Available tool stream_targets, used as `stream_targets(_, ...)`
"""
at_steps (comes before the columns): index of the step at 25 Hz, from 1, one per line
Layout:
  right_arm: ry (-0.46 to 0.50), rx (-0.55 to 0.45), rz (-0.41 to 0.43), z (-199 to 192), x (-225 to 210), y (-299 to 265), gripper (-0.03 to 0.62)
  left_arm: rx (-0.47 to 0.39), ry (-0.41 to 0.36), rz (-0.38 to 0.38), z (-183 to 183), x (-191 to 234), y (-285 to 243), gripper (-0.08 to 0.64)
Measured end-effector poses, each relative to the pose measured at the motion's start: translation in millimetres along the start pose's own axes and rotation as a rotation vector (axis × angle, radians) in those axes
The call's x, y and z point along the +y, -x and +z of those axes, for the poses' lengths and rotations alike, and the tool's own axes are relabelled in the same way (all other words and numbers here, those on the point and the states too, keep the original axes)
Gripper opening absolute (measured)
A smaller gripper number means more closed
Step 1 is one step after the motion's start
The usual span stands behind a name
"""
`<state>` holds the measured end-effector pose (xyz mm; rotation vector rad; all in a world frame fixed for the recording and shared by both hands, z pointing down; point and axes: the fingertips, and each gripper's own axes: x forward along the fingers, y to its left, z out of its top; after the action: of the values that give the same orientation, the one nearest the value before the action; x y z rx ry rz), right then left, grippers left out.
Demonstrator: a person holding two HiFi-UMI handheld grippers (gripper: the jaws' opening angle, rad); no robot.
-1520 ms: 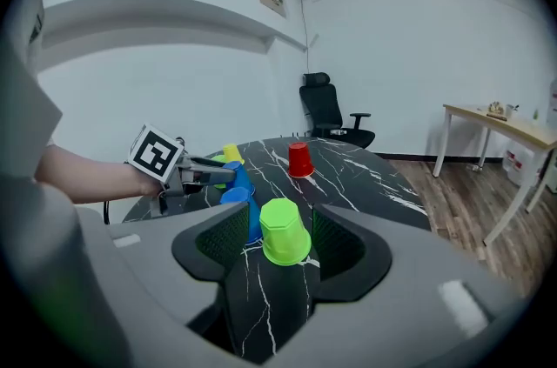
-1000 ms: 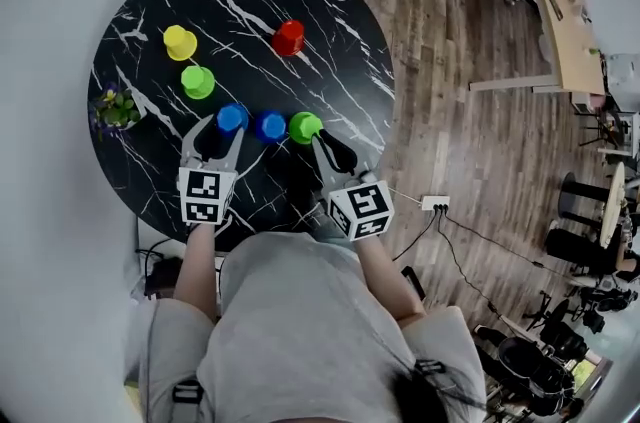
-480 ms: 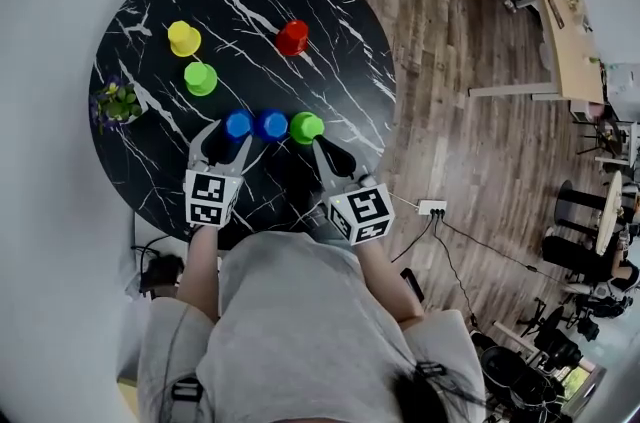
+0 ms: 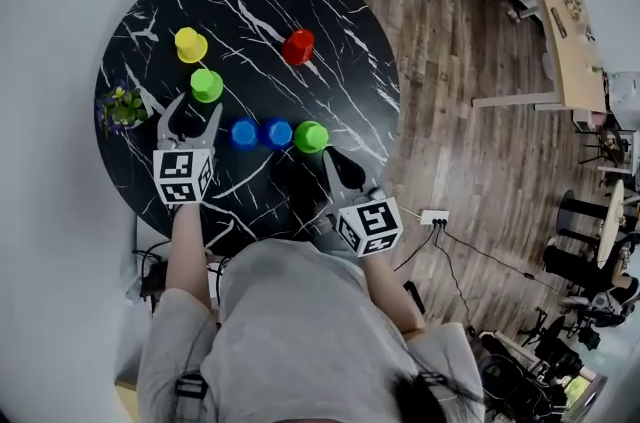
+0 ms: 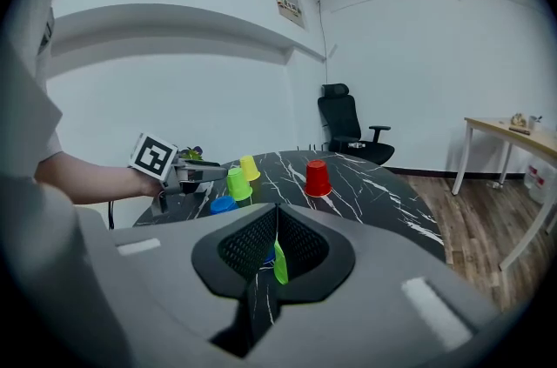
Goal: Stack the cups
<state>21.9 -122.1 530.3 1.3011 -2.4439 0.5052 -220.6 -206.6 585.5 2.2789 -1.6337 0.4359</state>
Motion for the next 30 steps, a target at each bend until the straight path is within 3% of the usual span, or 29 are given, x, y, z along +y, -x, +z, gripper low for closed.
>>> stream_targets(5, 0.001, 0.012, -0.030, -1.9, -7.9, 10.3, 0.009, 0.089, -0.028, 0.038, -24.5, 18.7, -31.3, 0.307)
stream_targets(9, 0.004, 0.010, -0.053, 0.0, -13.5, 17.2, 0.009, 0.128, 0.009, 0.050, -40.7, 26.0, -46.8, 0.307)
stream_targets(12, 0.005, 0.003, -0.062, 1.5, -15.6, 21.5, 0.009, 0.128, 0.023, 0.061, -40.6, 29.3, -46.0, 0.244)
stream_targets(18, 0.020, -0.018, -0.017, 10.7, -11.3, 17.6, 0.009, 0.060, -0.003, 0.021, -7.3, 11.1, -18.5, 0.247)
stream_targets(25, 0.073, -0.072, 0.085, 40.8, -1.6, -3.4, 0.009, -0.012, -0.040, -0.073, 40.3, -45.0, 29.7, 0.247)
stream_targets(30, 0.092, -0.089, 0.142, 56.0, -0.5, -11.0, 0.009, -0.022, -0.050, -0.109, 50.3, -85.3, 47.7, 0.247)
